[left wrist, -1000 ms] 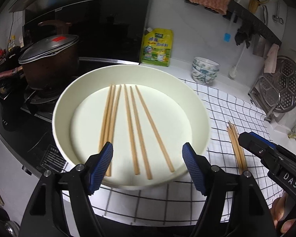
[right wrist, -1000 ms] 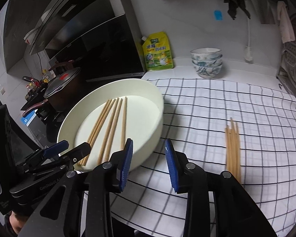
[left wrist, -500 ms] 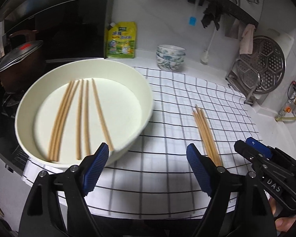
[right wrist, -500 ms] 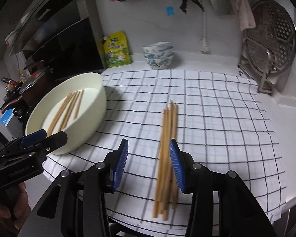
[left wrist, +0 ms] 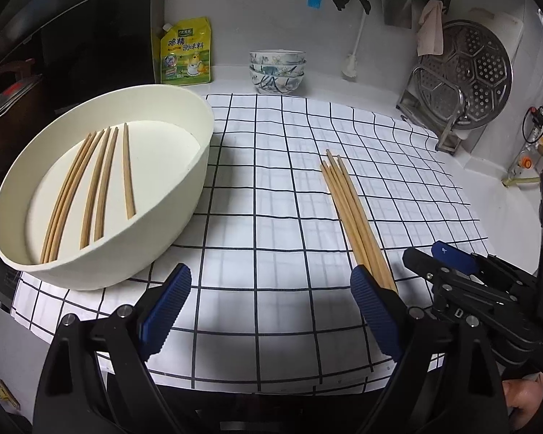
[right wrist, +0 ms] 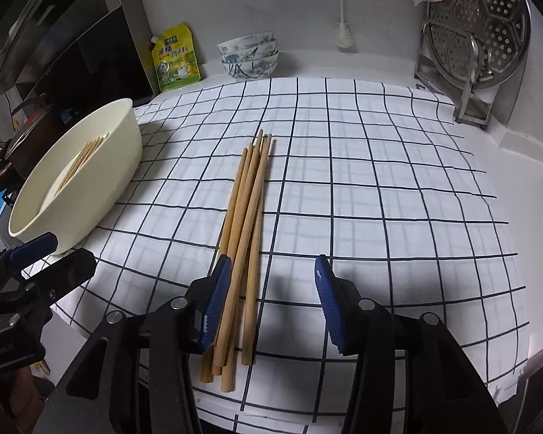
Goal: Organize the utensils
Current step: 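Lift both open tools out of the basin back over the chopstick bundle, then lower both open tools around the remaining chopsticks on the mat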
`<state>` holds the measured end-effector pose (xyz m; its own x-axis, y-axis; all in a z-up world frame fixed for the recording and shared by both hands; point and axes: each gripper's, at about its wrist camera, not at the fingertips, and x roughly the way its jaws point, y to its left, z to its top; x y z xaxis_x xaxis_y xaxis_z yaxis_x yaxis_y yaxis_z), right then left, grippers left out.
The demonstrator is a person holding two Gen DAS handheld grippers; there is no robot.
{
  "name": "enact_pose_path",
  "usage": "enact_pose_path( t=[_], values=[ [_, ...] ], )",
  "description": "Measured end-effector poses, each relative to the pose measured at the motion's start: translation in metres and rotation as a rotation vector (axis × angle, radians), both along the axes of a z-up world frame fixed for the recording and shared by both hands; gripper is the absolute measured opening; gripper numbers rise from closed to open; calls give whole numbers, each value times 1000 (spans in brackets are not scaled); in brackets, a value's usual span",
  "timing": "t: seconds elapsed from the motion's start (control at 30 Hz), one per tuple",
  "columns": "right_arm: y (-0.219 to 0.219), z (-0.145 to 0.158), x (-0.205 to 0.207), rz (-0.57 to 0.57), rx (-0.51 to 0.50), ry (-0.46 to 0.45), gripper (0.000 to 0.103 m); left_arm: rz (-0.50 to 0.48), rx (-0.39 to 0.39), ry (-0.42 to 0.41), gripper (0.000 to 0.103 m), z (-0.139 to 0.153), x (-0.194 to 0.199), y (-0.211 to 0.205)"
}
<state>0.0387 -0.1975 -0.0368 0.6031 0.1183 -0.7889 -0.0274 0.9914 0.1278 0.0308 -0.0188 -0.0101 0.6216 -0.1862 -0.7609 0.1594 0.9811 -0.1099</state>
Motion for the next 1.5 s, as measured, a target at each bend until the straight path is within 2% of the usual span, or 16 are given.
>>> enact_pose_path(
  t=[0.4,0.87,1.1,1.5],
  values=[
    [10,-21,26,28,-62,34,46,24,1,19,88,-10,3,-1],
    [-2,-26,23,26,-55,49,46,18,16,49,88,-23,8,-14],
    [9,-31,24,60,-97,59,46,17,21,56,88,-26,11,-17],
    [-29,-31,20,-13,-77,62,46,3,33,92,88,-43,32,-44]
  ],
)
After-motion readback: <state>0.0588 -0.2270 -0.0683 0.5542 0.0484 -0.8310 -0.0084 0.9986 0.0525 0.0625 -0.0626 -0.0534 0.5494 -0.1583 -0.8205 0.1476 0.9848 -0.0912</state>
